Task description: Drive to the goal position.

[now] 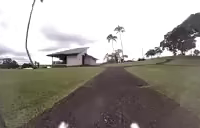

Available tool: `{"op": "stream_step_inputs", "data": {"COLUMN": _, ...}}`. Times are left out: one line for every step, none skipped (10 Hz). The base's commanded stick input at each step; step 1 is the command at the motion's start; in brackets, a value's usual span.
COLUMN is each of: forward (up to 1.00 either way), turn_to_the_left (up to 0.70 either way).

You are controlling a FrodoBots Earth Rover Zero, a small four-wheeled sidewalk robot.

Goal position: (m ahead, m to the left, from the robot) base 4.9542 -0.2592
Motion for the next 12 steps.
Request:
{"op": "stream_step_inputs", "data": {"forward": 0.7, "turn_to_the_left": 0.0}}
{"op": "stream_step_inputs", "data": {"forward": 0.7, "turn_to_the_left": 0.0}}
{"op": "stream_step_inputs", "data": {"forward": 0.7, "turn_to_the_left": 0.0}}
{"op": "stream_step_inputs", "data": {"forward": 0.7, "turn_to_the_left": 0.0}}
{"op": "stream_step_inputs", "data": {"forward": 0.7, "turn_to_the_left": 0.0}}
{"op": "stream_step_inputs", "data": {"forward": 0.7, "turn_to_the_left": 0.0}}
{"op": "stream_step_inputs", "data": {"forward": 0.7, "turn_to_the_left": 0.0}}
{"op": "stream_step_inputs", "data": {"forward": 0.7, "turn_to_the_left": 0.0}}
{"op": "stream_step_inputs", "data": {"forward": 0.7, "turn_to_the_left": 0.0}}
{"op": "stream_step_inputs", "data": {"forward": 0.7, "turn_to_the_left": 0.0}}
{"op": "stream_step_inputs", "data": {"forward": 0.7, "turn_to_the_left": 0.0}}
{"op": "stream_step_inputs", "data": {"forward": 0.7, "turn_to_the_left": 0.0}}
